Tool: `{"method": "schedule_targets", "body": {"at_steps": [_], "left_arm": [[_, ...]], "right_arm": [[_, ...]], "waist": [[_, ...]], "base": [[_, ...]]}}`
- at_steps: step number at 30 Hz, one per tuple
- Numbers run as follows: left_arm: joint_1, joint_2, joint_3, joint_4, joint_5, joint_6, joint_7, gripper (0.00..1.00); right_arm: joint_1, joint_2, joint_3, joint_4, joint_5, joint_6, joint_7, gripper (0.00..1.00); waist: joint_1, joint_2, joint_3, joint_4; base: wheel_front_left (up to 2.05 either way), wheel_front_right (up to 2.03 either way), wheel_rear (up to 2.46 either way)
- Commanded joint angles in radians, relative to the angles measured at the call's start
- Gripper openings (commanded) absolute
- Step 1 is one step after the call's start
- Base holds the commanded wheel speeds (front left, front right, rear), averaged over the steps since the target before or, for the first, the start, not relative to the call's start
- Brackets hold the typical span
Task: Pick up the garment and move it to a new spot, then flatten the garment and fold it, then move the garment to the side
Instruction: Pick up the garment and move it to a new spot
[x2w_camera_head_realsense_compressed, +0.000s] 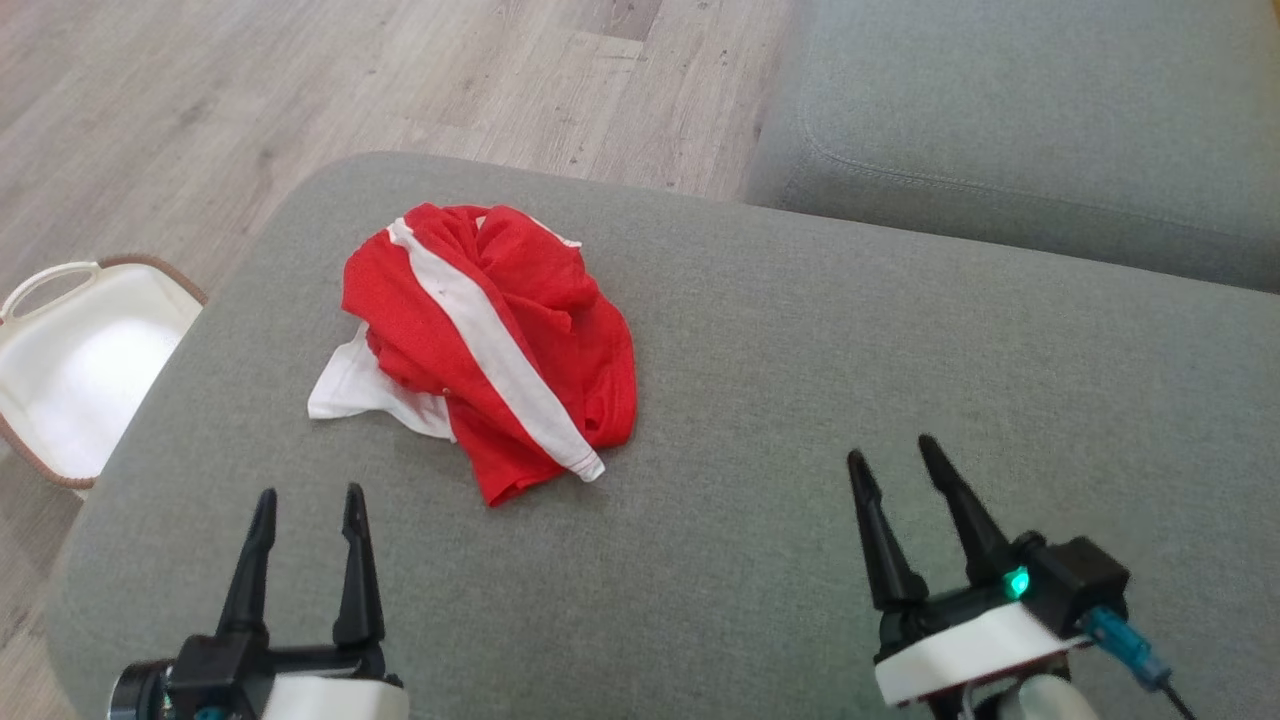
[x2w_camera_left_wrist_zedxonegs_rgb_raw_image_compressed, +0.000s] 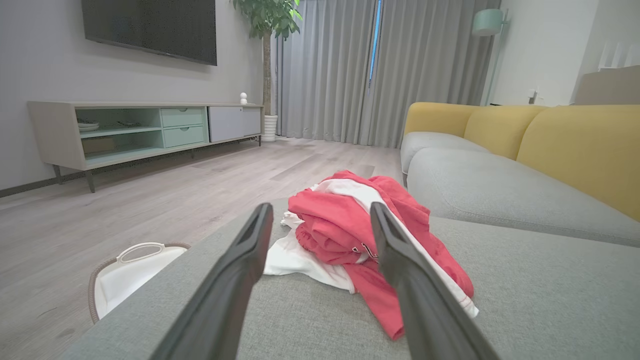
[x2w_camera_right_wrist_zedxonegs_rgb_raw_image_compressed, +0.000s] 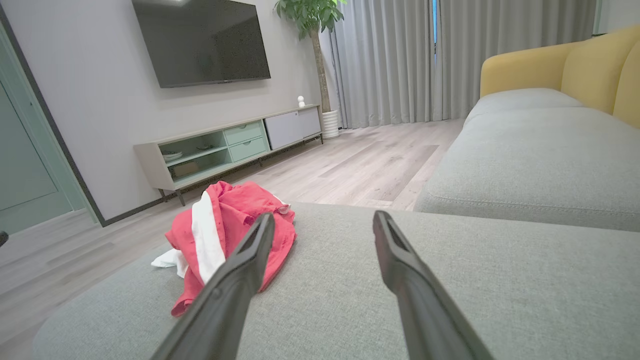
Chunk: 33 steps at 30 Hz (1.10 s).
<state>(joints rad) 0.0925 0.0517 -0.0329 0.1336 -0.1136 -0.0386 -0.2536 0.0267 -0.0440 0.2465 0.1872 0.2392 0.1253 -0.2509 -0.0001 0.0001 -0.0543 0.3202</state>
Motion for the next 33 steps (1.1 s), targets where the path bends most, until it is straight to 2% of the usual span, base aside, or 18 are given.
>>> {"method": "schedule_targets", "body": {"at_steps": [1, 13, 19, 23, 27, 28, 33], "left_arm": [[-0.022, -0.001, 0.035, -0.041, 0.000, 0.008, -0.008, 1.00], [-0.038, -0.001, 0.048, -0.066, -0.024, 0.028, -0.008, 1.00], [-0.133, 0.015, 0.078, -0.054, 0.012, -0.005, -0.008, 1.00], [-0.273, 0.072, 0.100, 0.014, 0.022, -0.037, -0.008, 1.00], [-0.457, 0.142, 0.086, 0.158, 0.019, -0.067, -0.003, 1.00], [-0.562, 0.168, 0.073, 0.236, -0.015, -0.080, 0.033, 1.00], [-0.787, 0.256, -0.010, 0.410, -0.064, -0.091, 0.201, 1.00]], "right_arm": [[-0.018, -0.006, 0.027, -0.026, 0.005, 0.005, -0.011, 1.00], [-0.037, -0.006, 0.035, -0.031, 0.000, 0.005, -0.011, 1.00], [-0.064, -0.006, 0.024, -0.046, -0.012, 0.005, -0.011, 1.00], [-0.091, -0.006, 0.006, -0.062, -0.031, 0.005, -0.011, 1.00], [-0.118, -0.006, -0.031, -0.083, -0.049, 0.005, -0.011, 1.00], [-0.133, -0.006, -0.048, -0.095, -0.060, 0.005, -0.011, 1.00], [-0.160, -0.006, -0.093, -0.123, -0.079, 0.005, -0.011, 1.00]], "waist": [[0.0001, -0.0001, -0.001, 0.000], [0.0001, -0.0001, 0.025, -0.014], [0.0001, -0.0001, 0.085, -0.045], [0.0001, -0.0001, 0.146, -0.068], [0.0001, -0.0001, 0.220, -0.085], [0.0001, -0.0001, 0.254, -0.096], [0.0001, -0.0001, 0.324, -0.120]], "base": [[0.00, 0.00, 0.00], [0.00, 0.00, 0.00], [0.00, 0.00, 0.00], [0.00, 0.00, 0.00], [0.00, 0.00, 0.00], [0.00, 0.00, 0.00], [0.00, 0.00, 0.00]]}}
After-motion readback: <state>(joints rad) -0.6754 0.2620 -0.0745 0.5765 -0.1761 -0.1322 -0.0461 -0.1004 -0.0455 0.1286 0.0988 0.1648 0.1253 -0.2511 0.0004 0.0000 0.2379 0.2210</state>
